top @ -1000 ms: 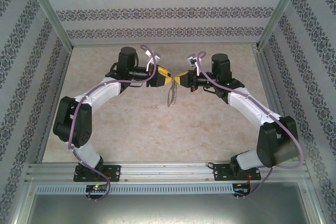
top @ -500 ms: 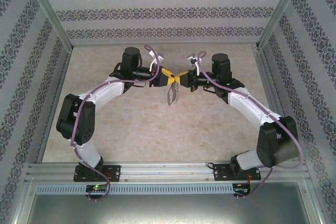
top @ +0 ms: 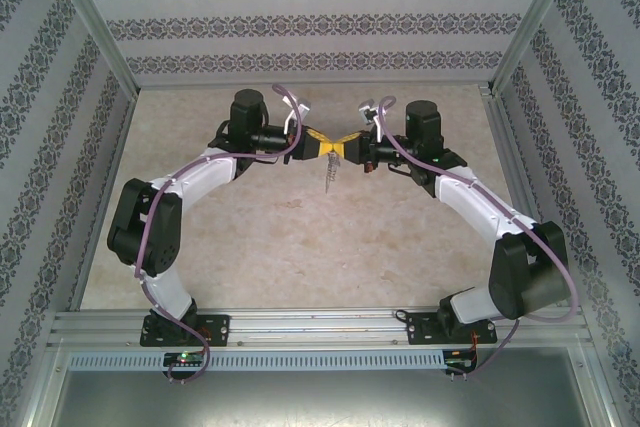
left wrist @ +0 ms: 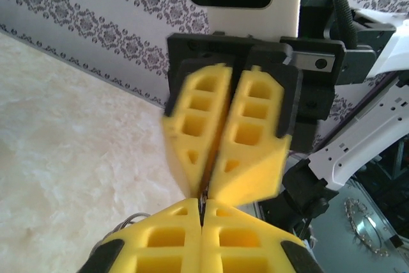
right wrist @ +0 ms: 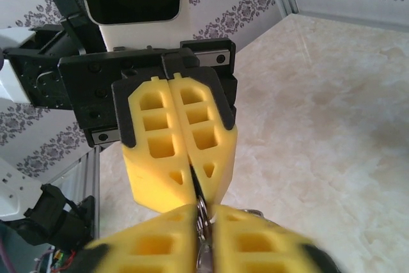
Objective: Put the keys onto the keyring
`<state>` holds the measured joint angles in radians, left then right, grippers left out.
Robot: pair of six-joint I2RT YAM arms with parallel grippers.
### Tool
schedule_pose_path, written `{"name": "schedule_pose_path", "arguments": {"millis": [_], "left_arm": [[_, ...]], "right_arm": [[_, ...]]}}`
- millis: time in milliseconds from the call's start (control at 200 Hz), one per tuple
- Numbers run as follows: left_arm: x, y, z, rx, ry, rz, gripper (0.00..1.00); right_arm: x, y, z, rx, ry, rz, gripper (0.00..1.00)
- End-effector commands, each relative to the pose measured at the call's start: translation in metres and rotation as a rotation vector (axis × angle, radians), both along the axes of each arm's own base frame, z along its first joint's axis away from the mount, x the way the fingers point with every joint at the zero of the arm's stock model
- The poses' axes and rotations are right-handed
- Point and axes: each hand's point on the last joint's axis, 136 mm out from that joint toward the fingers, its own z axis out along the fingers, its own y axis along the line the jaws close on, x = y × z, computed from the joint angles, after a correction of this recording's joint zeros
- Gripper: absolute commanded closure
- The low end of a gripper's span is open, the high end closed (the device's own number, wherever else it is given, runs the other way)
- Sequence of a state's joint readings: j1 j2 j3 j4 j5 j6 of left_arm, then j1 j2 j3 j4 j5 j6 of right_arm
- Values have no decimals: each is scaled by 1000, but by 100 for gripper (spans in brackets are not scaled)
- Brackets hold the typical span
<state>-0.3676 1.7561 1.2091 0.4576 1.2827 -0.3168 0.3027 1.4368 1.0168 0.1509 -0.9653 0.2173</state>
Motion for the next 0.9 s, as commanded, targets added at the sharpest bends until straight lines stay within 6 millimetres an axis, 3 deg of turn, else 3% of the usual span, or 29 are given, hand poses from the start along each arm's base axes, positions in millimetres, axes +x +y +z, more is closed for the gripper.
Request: {"name": "schedule_pose_path", "arguments": {"millis": [0, 100, 320, 894], "left_arm": [[-7, -3, 23, -81, -98, -16, 100], [-6, -2, 25, -94, -114, 16, 100], [-8, 1, 33, -128, -139, 38, 100], [-12, 3, 46, -167, -158, 47, 100]], "right_arm": [[-1, -9, 18, 32, -65, -29, 59], [-3, -20, 19, 44, -70, -69, 52], [-9, -29, 14, 81, -60, -106, 51], [-10, -1, -5, 116, -16, -46, 46]]}}
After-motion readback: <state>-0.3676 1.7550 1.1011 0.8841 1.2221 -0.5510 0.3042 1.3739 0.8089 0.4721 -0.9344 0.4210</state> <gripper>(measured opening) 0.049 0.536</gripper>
